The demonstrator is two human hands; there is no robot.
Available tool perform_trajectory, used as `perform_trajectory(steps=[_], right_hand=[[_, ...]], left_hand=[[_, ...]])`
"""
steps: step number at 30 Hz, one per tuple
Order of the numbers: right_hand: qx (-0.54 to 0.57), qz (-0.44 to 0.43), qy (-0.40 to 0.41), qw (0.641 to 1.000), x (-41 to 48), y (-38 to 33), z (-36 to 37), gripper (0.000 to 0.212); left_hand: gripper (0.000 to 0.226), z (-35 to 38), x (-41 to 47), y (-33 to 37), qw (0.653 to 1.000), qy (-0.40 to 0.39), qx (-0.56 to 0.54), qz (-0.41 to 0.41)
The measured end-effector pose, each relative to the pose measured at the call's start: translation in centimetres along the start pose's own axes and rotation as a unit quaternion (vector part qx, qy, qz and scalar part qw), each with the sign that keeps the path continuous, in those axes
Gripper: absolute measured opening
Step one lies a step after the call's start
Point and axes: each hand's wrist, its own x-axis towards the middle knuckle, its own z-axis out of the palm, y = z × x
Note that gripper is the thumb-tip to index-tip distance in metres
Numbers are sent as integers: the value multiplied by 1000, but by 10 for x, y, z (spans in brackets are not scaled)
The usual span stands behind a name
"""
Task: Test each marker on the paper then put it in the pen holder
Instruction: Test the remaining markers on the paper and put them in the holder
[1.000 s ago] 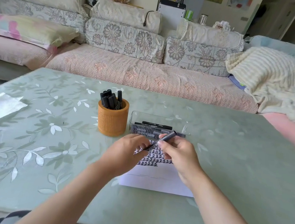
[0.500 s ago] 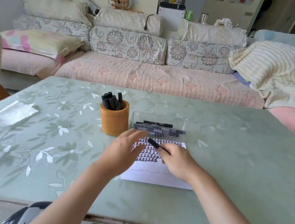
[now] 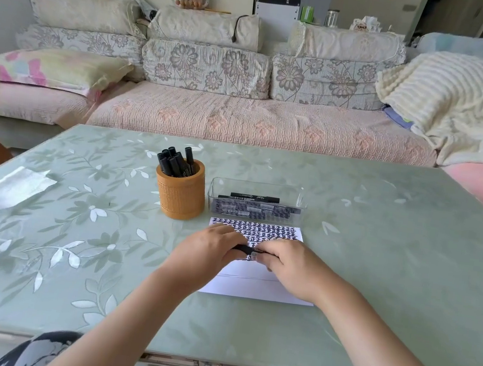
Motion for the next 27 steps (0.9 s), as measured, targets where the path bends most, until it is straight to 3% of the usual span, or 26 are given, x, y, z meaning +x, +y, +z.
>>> perform_trajectory(steps=[3,10,12,16,22,25,27], right_hand=[[-54,-51,38,996,2,6,5,21],[-220,-176,156,947,8,9,7,7],[-189,-147,132,962,7,5,9,12],[-26,-42,35,998,9,-1,7,30],[-142,-140,126,972,17,7,12,3],[-163,-175,143,960,19,6,13,21],[-163,-154,124,967,19,5,14,9]], left_hand=[[17,1,2,0,1000,-19,16,0],[23,-4,7,-11,993,-68,-93,-37],[22,-5,8,-15,997,-40,-68,8],[29,-8,9,-22,998,-16,-22,60],[24,-8,6,-21,996,-54,-70,-16],[23,-10,8,-23,989,-79,-112,-60],[22,-11,7,-25,992,-74,-98,-36]])
